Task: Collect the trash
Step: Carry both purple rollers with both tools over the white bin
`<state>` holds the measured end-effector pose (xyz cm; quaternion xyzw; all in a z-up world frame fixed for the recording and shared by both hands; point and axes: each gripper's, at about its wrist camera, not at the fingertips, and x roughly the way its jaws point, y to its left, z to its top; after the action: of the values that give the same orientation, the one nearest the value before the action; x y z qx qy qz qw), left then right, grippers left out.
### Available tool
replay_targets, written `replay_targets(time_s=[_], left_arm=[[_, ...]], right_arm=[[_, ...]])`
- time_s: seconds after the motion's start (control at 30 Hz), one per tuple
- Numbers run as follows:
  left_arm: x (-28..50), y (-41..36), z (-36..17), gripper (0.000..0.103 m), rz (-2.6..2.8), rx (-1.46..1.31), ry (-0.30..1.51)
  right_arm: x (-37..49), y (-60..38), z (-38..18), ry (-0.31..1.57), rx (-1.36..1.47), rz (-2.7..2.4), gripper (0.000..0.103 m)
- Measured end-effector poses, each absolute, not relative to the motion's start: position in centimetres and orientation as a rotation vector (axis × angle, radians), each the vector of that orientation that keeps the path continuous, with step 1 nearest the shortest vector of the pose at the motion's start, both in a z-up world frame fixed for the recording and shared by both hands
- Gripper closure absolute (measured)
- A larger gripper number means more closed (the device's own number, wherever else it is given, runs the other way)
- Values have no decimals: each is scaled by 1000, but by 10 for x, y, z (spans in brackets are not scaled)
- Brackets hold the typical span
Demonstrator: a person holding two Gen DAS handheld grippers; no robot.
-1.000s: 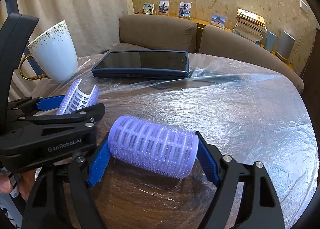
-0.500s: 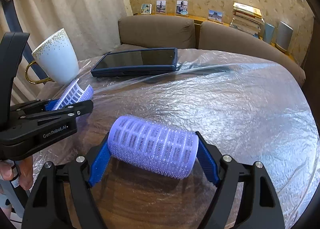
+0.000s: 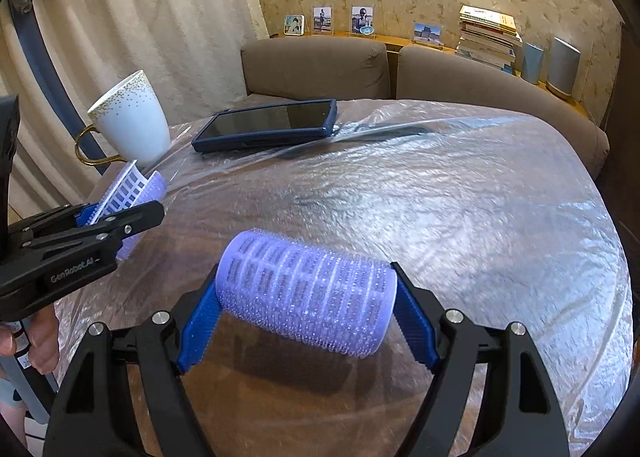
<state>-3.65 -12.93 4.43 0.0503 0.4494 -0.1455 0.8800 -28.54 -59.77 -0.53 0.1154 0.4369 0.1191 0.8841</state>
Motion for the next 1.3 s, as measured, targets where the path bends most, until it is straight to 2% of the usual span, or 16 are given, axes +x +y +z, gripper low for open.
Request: replay_targets(time_s=[1.3], left_arm=[[-215, -125, 62, 59, -465, 108, 932]], right_arm=[[-454, -639, 20, 921, 262, 409, 26]])
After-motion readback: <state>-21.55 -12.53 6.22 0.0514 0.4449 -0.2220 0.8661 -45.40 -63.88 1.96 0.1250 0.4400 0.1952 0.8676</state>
